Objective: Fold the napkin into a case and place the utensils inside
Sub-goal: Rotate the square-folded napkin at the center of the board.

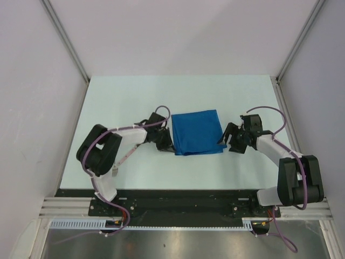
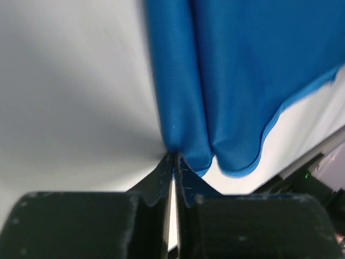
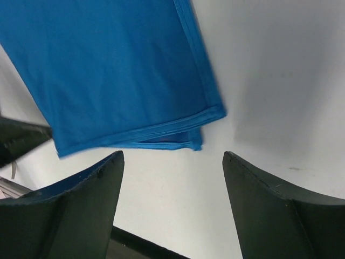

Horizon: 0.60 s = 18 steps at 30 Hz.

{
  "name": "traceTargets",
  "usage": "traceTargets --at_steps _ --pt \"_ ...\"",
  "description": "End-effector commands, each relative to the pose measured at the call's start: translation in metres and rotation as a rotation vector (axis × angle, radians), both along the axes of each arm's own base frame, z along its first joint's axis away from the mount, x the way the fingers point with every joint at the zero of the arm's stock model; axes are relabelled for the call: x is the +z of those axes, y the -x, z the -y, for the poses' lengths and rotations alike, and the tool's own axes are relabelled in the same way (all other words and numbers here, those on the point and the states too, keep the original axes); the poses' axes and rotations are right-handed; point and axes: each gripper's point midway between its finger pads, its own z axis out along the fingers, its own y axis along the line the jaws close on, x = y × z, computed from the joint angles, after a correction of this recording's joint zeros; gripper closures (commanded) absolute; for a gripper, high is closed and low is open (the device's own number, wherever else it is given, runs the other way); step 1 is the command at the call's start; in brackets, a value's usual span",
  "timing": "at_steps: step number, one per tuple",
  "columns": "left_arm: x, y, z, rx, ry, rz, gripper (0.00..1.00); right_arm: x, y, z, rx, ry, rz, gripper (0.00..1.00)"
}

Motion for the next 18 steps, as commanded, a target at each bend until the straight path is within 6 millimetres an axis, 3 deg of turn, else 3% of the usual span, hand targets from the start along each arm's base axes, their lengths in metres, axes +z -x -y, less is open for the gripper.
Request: traceTargets --at_steps 1,3,5,6,9,11,15,18 --pt "0.000 0.028 0.003 0.060 0.015 -0.004 0.76 0.003 0.005 0.005 0.000 0.031 0.015 0.21" --pt "0.012 0.024 -0.009 0.066 -0.048 0.084 0.53 0.002 0.009 0.009 -0.005 0.050 0.010 0.21" --pt "0.018 0.022 -0.026 0.087 -0.160 0.142 0.46 0.000 0.013 0.013 -0.017 0.067 -0.007 0.21" --pt "0.034 0.020 -0.025 0.091 -0.154 0.190 0.42 0.001 0.012 0.015 -0.027 0.081 -0.008 0.21" --pt "0.058 0.026 -0.014 0.083 -0.138 0.222 0.38 -0.002 0.011 0.024 -0.067 0.117 -0.041 0.21" --pt "0.073 0.034 0.010 0.058 -0.071 0.182 0.36 -0.002 0.009 0.028 -0.089 0.133 -0.054 0.21" --pt "0.076 0.043 0.040 0.079 -0.009 0.009 0.38 -0.002 0.002 0.032 -0.111 0.142 -0.066 0.21" --pt "0.073 0.034 0.056 0.110 0.025 -0.029 0.41 -0.003 -0.001 0.033 -0.111 0.140 -0.063 0.21"
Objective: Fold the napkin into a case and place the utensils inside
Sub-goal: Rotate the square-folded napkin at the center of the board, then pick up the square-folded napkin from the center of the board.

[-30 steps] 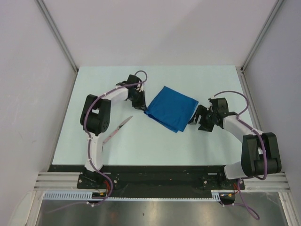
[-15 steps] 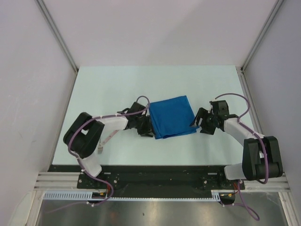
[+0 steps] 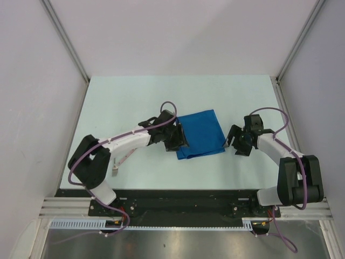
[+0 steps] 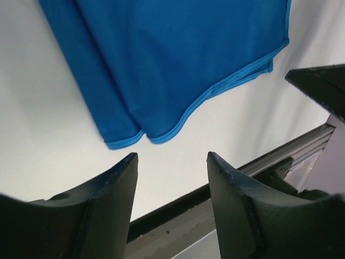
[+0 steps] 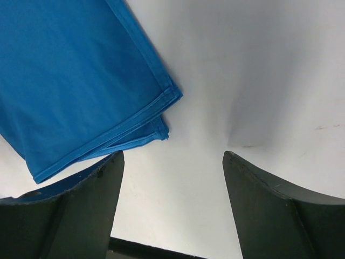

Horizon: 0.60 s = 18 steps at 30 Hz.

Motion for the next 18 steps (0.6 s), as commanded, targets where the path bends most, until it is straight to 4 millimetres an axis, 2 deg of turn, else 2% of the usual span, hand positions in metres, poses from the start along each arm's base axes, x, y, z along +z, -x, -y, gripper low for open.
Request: traceTargets --at_steps 1,4,13,18 --pt "-0.002 -0.002 0.023 0.071 0.066 -0.135 0.43 0.008 -0.015 0.007 -0.031 0.018 0.026 0.21" --pt "-0.006 -0.001 0.032 0.080 0.089 -0.171 0.47 0.008 -0.016 0.008 -0.024 0.010 0.024 0.21" --pt "-0.025 0.008 0.045 0.069 0.089 -0.234 0.49 0.004 -0.020 0.014 -0.032 -0.008 0.024 0.21" --pt "-0.034 0.009 0.043 0.080 0.072 -0.250 0.52 0.000 -0.025 0.016 -0.023 -0.027 0.014 0.21"
